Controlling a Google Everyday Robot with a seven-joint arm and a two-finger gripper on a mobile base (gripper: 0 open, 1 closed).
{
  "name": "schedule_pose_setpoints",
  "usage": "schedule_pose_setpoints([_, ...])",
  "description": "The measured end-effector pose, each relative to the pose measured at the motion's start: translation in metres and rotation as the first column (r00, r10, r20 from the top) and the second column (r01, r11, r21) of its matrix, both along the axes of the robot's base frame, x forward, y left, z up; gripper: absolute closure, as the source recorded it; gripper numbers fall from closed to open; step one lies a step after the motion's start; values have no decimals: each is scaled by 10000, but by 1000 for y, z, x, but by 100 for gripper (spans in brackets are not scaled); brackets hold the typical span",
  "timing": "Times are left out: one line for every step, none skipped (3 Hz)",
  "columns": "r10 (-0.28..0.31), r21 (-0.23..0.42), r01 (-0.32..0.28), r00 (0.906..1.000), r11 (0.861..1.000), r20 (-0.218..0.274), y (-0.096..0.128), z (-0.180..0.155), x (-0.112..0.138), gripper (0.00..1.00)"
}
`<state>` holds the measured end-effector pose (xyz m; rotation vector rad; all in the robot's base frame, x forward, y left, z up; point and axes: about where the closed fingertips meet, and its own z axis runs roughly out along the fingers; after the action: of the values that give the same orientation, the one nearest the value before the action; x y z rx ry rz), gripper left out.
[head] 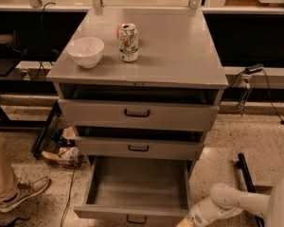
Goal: Close bottom drawer
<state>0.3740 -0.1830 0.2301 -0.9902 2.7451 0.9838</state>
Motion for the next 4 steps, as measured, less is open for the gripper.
schedule_pose_setpoints([-471, -371, 469, 9989, 9982, -49, -7, -42, 20, 100])
schedule_pose_setpoints([-622, -621, 615, 9980, 9962, -94, -8, -56, 25, 100])
schedule_pose_setpoints([-622, -621, 615, 9980, 9962, -94, -8, -56, 25, 100])
schedule_pose_setpoints([-718, -677, 746, 9965, 9949, 418, 0, -56, 30, 100])
